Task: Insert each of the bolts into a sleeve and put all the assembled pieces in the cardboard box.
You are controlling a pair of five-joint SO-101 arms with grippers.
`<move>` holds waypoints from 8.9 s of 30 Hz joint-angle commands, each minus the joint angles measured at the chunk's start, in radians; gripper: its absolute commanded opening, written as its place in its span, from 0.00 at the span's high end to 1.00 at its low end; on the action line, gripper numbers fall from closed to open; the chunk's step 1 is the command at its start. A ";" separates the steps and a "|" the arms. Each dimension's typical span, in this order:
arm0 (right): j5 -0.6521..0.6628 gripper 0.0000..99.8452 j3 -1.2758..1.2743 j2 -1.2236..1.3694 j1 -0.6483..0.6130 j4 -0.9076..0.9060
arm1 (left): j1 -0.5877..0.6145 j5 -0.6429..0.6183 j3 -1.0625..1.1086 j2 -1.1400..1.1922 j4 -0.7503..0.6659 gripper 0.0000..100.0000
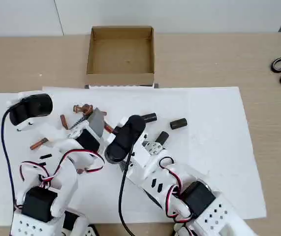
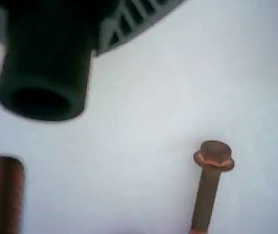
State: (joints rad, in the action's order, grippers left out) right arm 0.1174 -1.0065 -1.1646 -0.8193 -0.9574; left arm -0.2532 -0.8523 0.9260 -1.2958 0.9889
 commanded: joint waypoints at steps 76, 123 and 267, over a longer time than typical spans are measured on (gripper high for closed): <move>0.114 1.00 0.011 -0.065 0.145 0.125 | -0.023 0.345 -0.226 -0.018 0.397 0.87; 0.559 1.00 1.860 1.959 0.449 0.386 | 0.368 0.617 0.585 -0.020 -0.195 1.00; -0.776 0.85 1.046 1.521 0.421 -0.536 | 0.370 0.615 0.585 -0.020 -0.192 1.00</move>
State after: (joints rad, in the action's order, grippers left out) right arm -0.6575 0.0046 0.3544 -0.4097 -1.4960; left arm 0.1181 -0.2386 1.5152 -1.3065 0.8170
